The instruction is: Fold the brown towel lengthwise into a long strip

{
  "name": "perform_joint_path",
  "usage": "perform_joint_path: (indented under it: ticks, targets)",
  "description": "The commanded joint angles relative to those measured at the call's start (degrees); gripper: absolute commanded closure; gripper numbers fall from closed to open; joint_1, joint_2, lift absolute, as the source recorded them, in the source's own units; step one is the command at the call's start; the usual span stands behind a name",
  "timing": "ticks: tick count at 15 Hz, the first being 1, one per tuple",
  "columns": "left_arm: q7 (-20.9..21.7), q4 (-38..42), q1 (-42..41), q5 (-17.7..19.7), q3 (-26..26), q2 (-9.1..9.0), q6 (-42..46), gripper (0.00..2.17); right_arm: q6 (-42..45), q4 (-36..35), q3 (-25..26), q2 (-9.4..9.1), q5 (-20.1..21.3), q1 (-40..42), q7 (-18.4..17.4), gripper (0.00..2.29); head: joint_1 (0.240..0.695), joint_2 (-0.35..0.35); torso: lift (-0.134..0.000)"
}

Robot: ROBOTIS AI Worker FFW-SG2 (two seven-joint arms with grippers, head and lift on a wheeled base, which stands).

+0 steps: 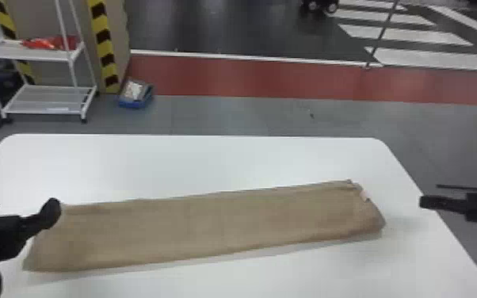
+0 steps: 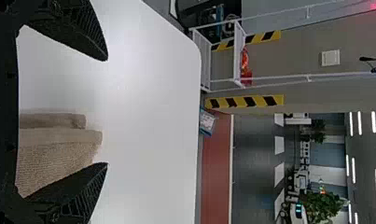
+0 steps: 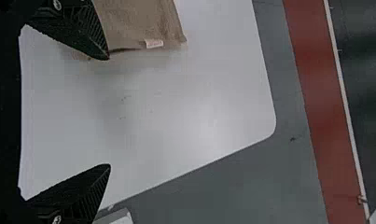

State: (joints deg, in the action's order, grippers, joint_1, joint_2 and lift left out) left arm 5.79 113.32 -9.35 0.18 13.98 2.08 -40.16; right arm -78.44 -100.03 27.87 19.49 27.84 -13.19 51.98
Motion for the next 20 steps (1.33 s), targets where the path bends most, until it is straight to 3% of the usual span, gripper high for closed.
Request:
perform_joint_path:
  ticks: [1,4,8,13,20]
  targets:
    - [2.4,1.6,-3.3,1.9,-0.3,0.11,3.3,0.04,7.6,-0.3,9.7,-0.15,-9.6,4.1,-2.1,0.07,0.695,-0.188,-0.115]
    - [5.7,0.6,-3.7,2.1,-3.3,0.20,3.6,0.03,9.7,-0.5,15.0,-0.59,-14.0,7.8,-2.4,0.07,0.695,-0.288,-0.115]
    - [5.3,-4.0,-0.9,-2.5,-5.5,0.29,3.1,0.03,9.6,-2.5,17.0,-1.47,-16.2,10.2,-1.9,0.07,0.695,-0.350,-0.115]
    - [4.3,-7.1,-1.1,-4.0,-0.2,0.91,2.9,0.03,9.2,-2.9,17.0,-1.56,-16.8,10.1,-1.8,0.07,0.695,-0.327,-0.115]
    - [4.1,-8.1,-2.5,-4.7,3.4,1.17,3.1,0.03,8.0,-4.3,14.5,-2.09,-16.7,9.0,-1.9,0.06,0.695,-0.227,-0.115]
